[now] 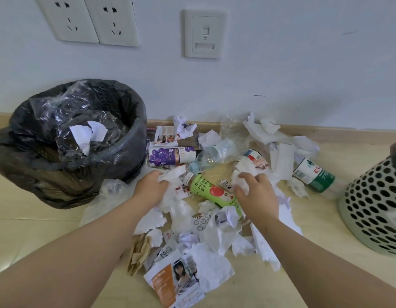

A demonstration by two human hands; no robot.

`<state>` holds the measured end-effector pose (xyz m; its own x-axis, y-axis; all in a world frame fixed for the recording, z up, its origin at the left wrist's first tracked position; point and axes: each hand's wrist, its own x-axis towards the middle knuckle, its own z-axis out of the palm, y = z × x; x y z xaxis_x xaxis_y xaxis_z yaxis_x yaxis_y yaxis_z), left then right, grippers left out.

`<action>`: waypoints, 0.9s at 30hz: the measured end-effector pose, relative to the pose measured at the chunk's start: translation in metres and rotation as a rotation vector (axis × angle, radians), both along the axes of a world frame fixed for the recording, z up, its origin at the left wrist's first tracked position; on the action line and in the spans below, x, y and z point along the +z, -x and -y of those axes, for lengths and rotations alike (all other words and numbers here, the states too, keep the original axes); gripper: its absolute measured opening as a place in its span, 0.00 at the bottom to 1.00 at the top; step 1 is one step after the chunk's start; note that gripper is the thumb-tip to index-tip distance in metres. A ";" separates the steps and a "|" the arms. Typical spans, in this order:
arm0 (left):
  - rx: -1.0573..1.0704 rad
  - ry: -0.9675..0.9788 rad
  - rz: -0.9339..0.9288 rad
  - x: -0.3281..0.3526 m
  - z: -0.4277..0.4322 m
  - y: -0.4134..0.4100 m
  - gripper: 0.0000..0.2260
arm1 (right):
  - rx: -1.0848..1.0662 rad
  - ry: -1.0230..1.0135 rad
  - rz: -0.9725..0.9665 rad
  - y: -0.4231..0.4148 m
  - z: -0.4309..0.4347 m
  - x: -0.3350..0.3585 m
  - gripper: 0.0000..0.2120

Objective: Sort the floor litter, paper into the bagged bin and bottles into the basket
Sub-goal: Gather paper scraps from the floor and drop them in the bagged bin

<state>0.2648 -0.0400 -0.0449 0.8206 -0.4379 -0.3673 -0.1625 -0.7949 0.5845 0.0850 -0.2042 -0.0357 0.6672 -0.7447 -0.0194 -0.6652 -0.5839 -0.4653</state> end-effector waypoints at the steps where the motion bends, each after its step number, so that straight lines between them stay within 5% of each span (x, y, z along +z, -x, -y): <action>1: -0.008 -0.001 -0.022 0.002 0.001 0.002 0.09 | 0.128 -0.015 -0.002 -0.001 -0.006 0.003 0.17; 5: -0.038 -0.026 -0.121 0.008 0.000 0.010 0.13 | 0.779 -0.061 -0.383 0.009 -0.038 -0.005 0.31; 7: -0.039 -0.038 -0.167 0.010 -0.002 0.012 0.16 | 0.886 0.036 -0.580 0.018 -0.044 -0.018 0.35; 9: -0.023 -0.041 -0.203 0.012 -0.002 0.014 0.20 | 0.838 0.109 -0.611 0.023 -0.039 -0.028 0.28; 15: -0.018 0.010 -0.199 0.017 0.001 0.013 0.15 | 0.284 -0.226 -0.214 0.005 -0.018 -0.020 0.12; 20: 0.085 0.141 -0.167 0.031 0.017 0.014 0.10 | -0.152 -0.656 0.225 -0.021 -0.014 0.019 0.17; 24: 0.152 0.264 -0.206 0.053 0.035 0.021 0.09 | -0.328 -0.889 0.527 -0.038 -0.017 0.046 0.02; 27: 0.177 0.394 -0.402 0.069 0.046 0.032 0.08 | -0.336 -1.043 0.655 -0.050 -0.024 0.060 0.05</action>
